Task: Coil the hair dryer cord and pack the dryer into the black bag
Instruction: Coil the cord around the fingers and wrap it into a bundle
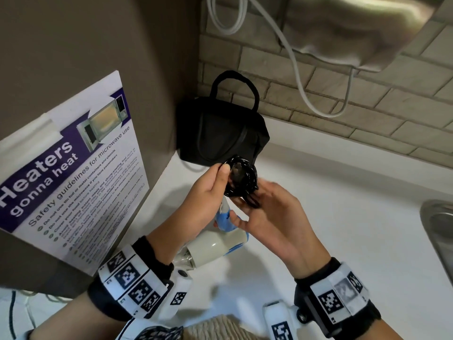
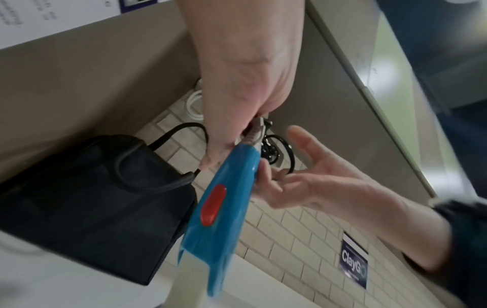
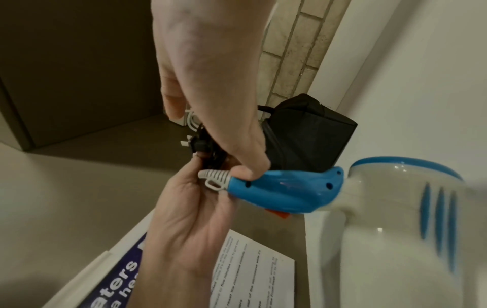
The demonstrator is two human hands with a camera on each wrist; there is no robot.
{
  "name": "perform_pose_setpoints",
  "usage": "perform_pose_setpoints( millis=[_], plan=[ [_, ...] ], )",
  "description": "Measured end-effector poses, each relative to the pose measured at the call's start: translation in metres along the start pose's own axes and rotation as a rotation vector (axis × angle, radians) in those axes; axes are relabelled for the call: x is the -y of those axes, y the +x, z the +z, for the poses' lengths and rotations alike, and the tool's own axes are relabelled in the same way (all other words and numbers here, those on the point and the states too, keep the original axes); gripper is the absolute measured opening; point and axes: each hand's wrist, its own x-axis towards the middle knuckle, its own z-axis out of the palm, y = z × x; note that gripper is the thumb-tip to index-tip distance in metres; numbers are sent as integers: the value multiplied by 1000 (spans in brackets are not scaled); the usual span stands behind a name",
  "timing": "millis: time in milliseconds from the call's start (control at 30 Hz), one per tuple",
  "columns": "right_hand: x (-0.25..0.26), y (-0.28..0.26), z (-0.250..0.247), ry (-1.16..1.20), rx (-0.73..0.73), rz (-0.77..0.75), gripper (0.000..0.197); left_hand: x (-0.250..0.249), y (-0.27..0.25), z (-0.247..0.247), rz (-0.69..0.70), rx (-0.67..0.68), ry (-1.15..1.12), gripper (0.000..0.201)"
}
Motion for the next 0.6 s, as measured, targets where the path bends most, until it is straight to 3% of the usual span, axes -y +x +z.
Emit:
perform_pose_setpoints(
  millis=[133, 333, 500, 600],
  plan=[
    [7, 3, 12, -319, -193, -11, 24, -4, -6, 10, 110, 9, 129, 33],
    [7, 5, 19, -337, -172, -25, 9, -5, -5, 11, 112, -16, 59, 30],
    [6, -1, 15, -276, -160, -30, 31, -4, -5, 10, 116, -39, 80, 29],
    [5, -7, 15, -398, -221, -65, 41, -5, -3, 9, 91, -79, 35, 26]
  ],
)
